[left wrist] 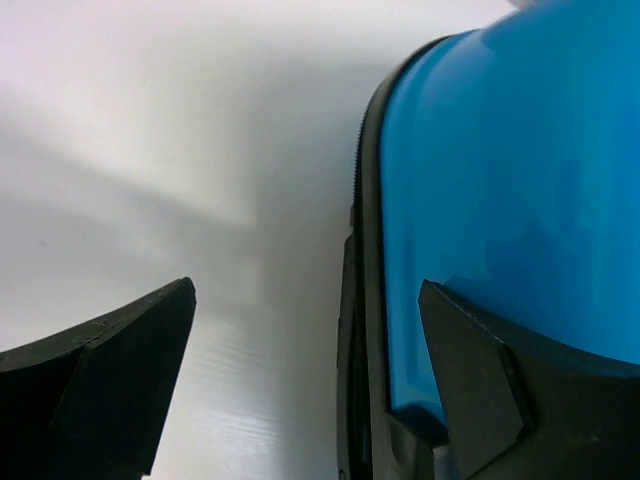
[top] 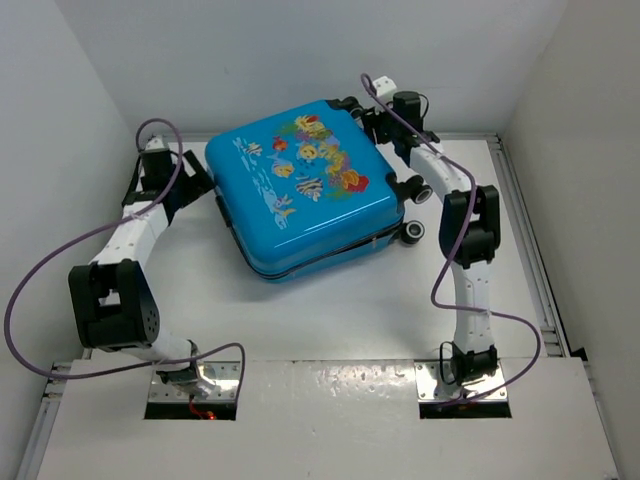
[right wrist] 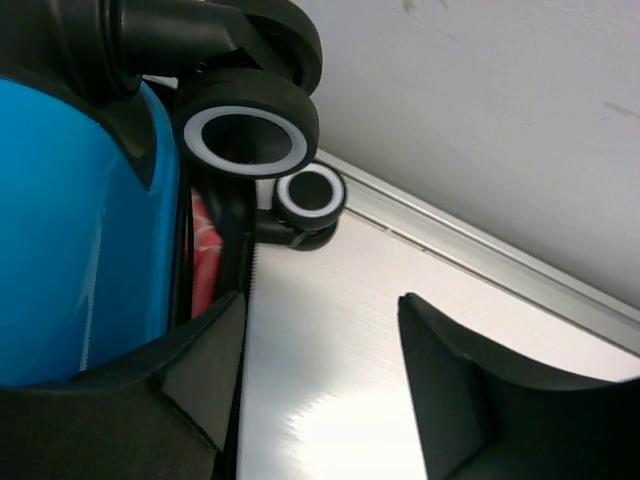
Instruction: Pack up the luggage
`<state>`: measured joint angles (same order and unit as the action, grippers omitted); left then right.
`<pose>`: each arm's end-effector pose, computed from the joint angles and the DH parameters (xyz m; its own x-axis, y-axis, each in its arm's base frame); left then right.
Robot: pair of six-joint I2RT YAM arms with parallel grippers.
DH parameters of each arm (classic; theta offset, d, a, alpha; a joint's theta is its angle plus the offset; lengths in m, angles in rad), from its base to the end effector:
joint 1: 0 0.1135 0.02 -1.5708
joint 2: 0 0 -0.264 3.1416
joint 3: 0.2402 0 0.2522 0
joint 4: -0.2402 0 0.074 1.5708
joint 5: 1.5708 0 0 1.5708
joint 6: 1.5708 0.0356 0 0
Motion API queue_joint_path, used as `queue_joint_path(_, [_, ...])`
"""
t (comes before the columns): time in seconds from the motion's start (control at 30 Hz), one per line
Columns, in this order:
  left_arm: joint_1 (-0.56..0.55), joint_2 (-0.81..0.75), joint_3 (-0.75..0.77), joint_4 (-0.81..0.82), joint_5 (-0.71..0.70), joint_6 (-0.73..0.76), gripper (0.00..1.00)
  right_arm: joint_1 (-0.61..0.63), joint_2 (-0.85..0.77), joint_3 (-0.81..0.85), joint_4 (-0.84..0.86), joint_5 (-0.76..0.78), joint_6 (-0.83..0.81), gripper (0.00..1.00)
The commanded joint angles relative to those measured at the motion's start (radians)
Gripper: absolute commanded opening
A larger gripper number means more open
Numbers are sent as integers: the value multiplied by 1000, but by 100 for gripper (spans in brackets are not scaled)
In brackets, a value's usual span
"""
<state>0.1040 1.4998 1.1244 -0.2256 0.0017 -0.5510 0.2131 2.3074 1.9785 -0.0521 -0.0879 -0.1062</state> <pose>0.3397 0.0354 0.2809 -0.4256 -0.5708 -0.7022 -0.3817 0.8168 -0.4326 0.5371 0.1194 0.2460 -0.3306 -0.1796 -0.9265 -0.3272 0.9427 -0.0659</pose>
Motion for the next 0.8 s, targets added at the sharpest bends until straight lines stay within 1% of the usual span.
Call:
queue_joint_path(0.0, [43, -32, -41, 3, 110, -90, 98, 65, -152, -45, 41, -44, 37, 62])
queue_joint_path(0.03, [54, -32, -61, 3, 110, -90, 96, 46, -175, -79, 38, -64, 66, 60])
queue_joint_path(0.07, [80, -32, -73, -7, 110, -78, 95, -12, -201, -125, 34, -79, 83, 56])
queue_joint_path(0.1, [92, -41, -84, -8, 119, -78, 93, -30, -301, -159, 41, -137, 147, 56])
queue_joint_path(0.13, [106, -41, -97, -8, 119, -78, 93, -47, -334, -191, 44, -169, 169, 54])
queue_joint_path(0.17, [134, -53, -122, -8, 164, -78, 93, -66, -367, -293, 37, -193, 178, 54])
queue_joint_path(0.2, [146, -53, -133, -8, 185, -78, 93, -104, -473, -332, 35, -255, 195, 54])
queue_joint_path(0.23, [167, -53, -155, 27, 205, -78, 92, -115, -509, -456, 32, -281, 197, 54])
queue_joint_path(0.27, [181, -53, -164, 44, 274, -66, 90, -136, -617, -499, 26, -298, 197, 54])
queue_joint_path(0.3, [190, -53, -164, 45, 285, -55, 89, -144, -649, -542, 29, -305, 195, 54])
queue_joint_path(0.33, [191, -64, -164, 28, 275, -35, 89, -146, -679, -647, 17, -306, 189, 54])
queue_joint_path(0.37, [209, -78, -185, 28, 274, -18, 89, -159, -707, -673, 3, -306, 186, 54])
queue_joint_path(0.4, [220, -78, -201, 28, 288, 6, 86, -176, -785, -726, -29, -317, 198, 54])
queue_joint_path(0.43, [220, -78, -213, 28, 288, 23, 84, -199, -811, -751, -43, -352, 200, 54])
queue_joint_path(0.47, [220, -78, -227, 28, 288, 34, 84, -204, -888, -798, -66, -378, 191, 53])
queue_joint_path(0.5, [194, -61, -236, 40, 288, 34, 83, -207, -908, -851, -93, -388, 186, 53])
queue_joint_path(0.53, [178, -46, -236, 55, 305, 34, 83, -208, -930, -872, -116, -433, 157, 53])
queue_joint_path(0.57, [165, -26, -236, 109, 323, -2, 83, -210, -989, -923, -164, -452, 146, 53])
queue_joint_path(0.6, [143, -6, -227, 149, 395, -22, 83, -239, -1006, -940, -216, -475, 134, 53])
queue_joint_path(0.63, [128, 38, -212, 176, 415, -42, 83, -244, -1023, -954, -250, -493, 114, 53])
queue_joint_path(0.67, [97, 60, -165, 210, 431, -67, 83, -244, -1074, -993, -293, -548, 81, 53])
queue_joint_path(0.7, [80, 77, -138, 227, 464, -67, 83, -242, -1091, -1012, -322, -565, 79, 53])
queue_joint_path(0.77, [54, 122, -85, 227, 465, -67, 83, -229, -1132, -1053, -353, -605, 83, 55])
